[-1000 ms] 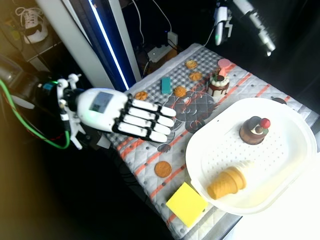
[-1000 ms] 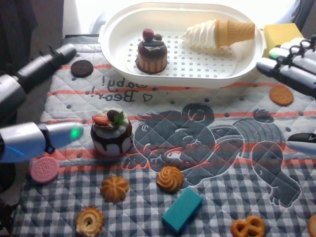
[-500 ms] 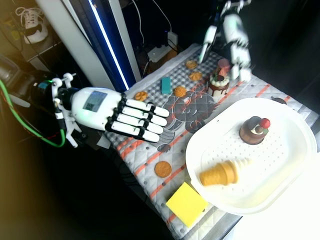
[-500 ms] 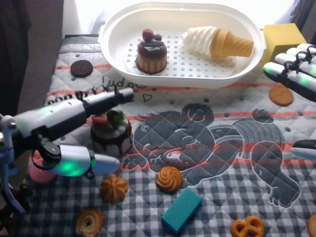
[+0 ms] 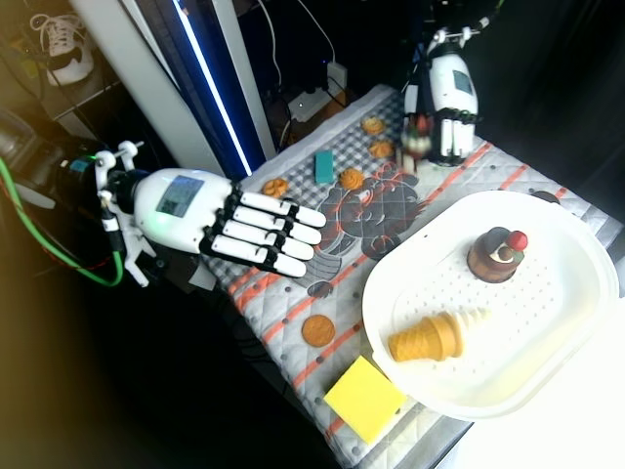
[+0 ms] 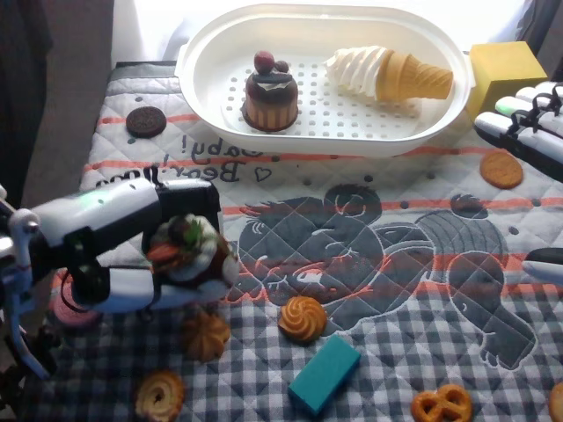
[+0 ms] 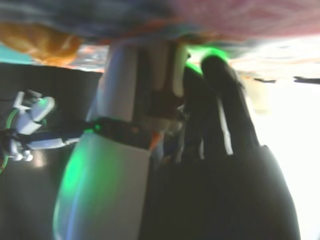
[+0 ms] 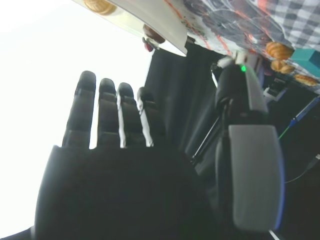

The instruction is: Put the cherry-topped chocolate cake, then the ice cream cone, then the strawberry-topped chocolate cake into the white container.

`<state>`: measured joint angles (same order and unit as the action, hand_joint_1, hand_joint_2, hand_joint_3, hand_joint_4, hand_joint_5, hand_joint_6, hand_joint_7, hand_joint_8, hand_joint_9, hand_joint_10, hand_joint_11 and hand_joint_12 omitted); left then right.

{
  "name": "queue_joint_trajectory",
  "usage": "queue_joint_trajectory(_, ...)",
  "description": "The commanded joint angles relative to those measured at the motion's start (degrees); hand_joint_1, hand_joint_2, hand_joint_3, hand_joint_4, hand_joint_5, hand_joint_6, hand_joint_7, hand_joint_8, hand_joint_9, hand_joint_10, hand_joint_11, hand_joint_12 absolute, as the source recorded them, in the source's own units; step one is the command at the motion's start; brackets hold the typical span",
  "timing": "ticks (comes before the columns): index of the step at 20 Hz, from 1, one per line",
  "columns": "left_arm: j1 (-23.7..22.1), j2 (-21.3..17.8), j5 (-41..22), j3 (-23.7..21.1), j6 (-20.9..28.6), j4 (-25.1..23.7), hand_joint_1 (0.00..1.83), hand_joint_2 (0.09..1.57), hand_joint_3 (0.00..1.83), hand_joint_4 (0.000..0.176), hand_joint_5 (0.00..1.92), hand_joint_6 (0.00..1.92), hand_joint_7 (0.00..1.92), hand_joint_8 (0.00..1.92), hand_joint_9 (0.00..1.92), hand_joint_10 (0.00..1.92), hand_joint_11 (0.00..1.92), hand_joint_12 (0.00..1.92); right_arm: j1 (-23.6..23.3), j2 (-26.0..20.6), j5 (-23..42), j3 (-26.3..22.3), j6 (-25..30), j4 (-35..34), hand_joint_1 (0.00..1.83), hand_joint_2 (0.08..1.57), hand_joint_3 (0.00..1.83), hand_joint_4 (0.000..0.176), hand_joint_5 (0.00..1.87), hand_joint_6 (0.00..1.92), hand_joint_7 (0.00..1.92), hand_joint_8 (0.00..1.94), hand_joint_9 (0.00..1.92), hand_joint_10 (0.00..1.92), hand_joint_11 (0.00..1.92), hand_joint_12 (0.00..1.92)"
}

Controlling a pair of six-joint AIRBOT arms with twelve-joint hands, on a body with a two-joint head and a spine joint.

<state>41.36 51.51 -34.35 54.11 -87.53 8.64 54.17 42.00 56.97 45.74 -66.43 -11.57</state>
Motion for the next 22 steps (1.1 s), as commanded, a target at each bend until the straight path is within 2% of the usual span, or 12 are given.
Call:
queue_joint_trajectory(1,-0.64,-1.02,-10.43,-0.26,0.19,0.19,1.23,1.42,0.00,0.000,0.36,1.76,0.43,1.82,0.50,1.92,0.43,1.92,-0.33,-0.29,7.15,0.04,0.11,-0.13,0.68,1.17,0.00,0.000,0.00,0.00,0.00,0.00,0.00,0.00,0.00,0.26)
queue_joint_trajectory(3,-1.06,-2.00,-13.92,-1.30,0.18,-0.43,1.21,1.44,0.01,0.000,0.27,1.90,0.45,1.82,0.48,1.92,0.40,1.92,-0.08,-0.21,7.30,0.03,0.11,-0.29,0.69,1.17,0.00,0.000,0.00,0.00,0.00,0.00,0.00,0.00,0.00,0.24)
queue_joint_trajectory(4,-1.72,-2.17,-15.03,-1.48,0.18,-0.75,1.38,1.39,0.00,0.000,0.06,1.75,0.40,1.80,0.51,1.87,0.36,1.92,-0.02,-0.17,7.33,0.03,0.11,-0.34,0.69,1.17,0.00,0.000,0.00,0.00,0.00,0.00,0.00,0.00,0.00,0.24)
queue_joint_trajectory(6,-5.15,-1.46,-14.96,-0.70,-0.57,-1.34,1.42,1.36,0.00,0.000,0.06,1.68,0.39,1.77,0.54,1.86,0.49,1.92,0.05,-0.16,7.45,0.02,0.11,-0.44,0.71,1.18,0.00,0.001,0.00,0.00,0.00,0.00,0.00,0.00,0.00,0.24)
queue_joint_trajectory(7,-7.36,-0.21,-13.60,0.32,-1.49,-1.34,1.25,1.42,0.00,0.000,0.28,1.84,0.37,1.81,0.51,1.90,0.49,1.92,0.07,-0.12,7.53,0.02,0.11,-0.44,0.70,1.18,0.00,0.000,0.00,0.00,0.00,0.00,0.00,0.00,0.00,0.33)
queue_joint_trajectory(9,-12.05,2.94,-8.91,3.52,-2.37,-1.40,1.22,1.42,0.00,0.000,0.35,1.86,0.40,1.77,0.53,1.86,0.49,1.92,0.21,-0.02,7.76,0.02,0.11,-0.44,0.70,1.18,0.00,0.000,0.00,0.00,0.00,0.00,0.00,0.00,0.00,0.35)
queue_joint_trajectory(11,-18.44,7.31,-2.73,7.92,-3.47,-1.51,1.42,1.36,0.00,0.000,0.17,1.61,0.41,1.76,0.51,1.88,0.45,1.92,0.34,0.06,7.85,0.02,0.11,-0.44,0.68,1.17,0.00,0.013,0.00,0.00,0.00,0.00,0.00,0.00,0.00,0.34)
queue_joint_trajectory(13,-21.40,11.04,0.66,11.76,-4.10,0.17,1.42,1.37,0.00,0.015,0.17,1.70,0.38,1.80,0.50,1.92,0.63,1.92,0.62,0.09,7.90,0.05,0.11,-0.45,0.66,1.17,0.00,0.014,0.00,0.00,0.00,0.00,0.00,0.00,0.00,0.25)
queue_joint_trajectory(15,-23.64,14.75,3.42,15.13,-8.91,4.96,1.42,1.38,0.00,0.000,0.15,1.78,0.37,1.83,0.49,1.92,0.65,1.92,0.62,0.22,7.90,0.11,0.26,-0.45,0.67,1.17,0.00,0.004,0.00,0.00,0.00,0.00,0.00,0.00,0.00,0.24)
queue_joint_trajectory(18,-25.74,20.02,8.20,21.51,-13.41,11.34,1.26,1.38,0.03,0.000,0.43,1.61,0.46,1.84,0.54,1.92,0.74,1.92,0.62,0.22,7.89,0.34,0.59,-0.45,0.69,1.18,0.00,0.008,0.00,0.00,0.00,0.00,0.00,0.00,0.00,0.71)
queue_joint_trajectory(20,-26.60,22.94,11.14,25.17,-13.42,12.96,1.04,1.42,0.01,0.000,0.42,1.68,0.51,1.92,0.43,1.92,0.57,1.92,0.62,0.26,7.89,0.38,0.82,-0.45,0.69,1.19,0.00,0.000,0.00,0.00,0.00,0.00,0.00,0.00,0.00,0.16)
queue_joint_trajectory(22,-27.06,26.47,13.55,29.56,-13.42,15.21,1.01,1.43,0.00,0.000,0.43,1.70,0.47,1.92,0.31,1.92,0.46,1.92,0.63,0.26,7.89,0.41,1.03,-0.45,0.66,1.19,0.00,0.000,0.00,0.00,0.00,0.00,0.00,0.00,0.00,0.03)
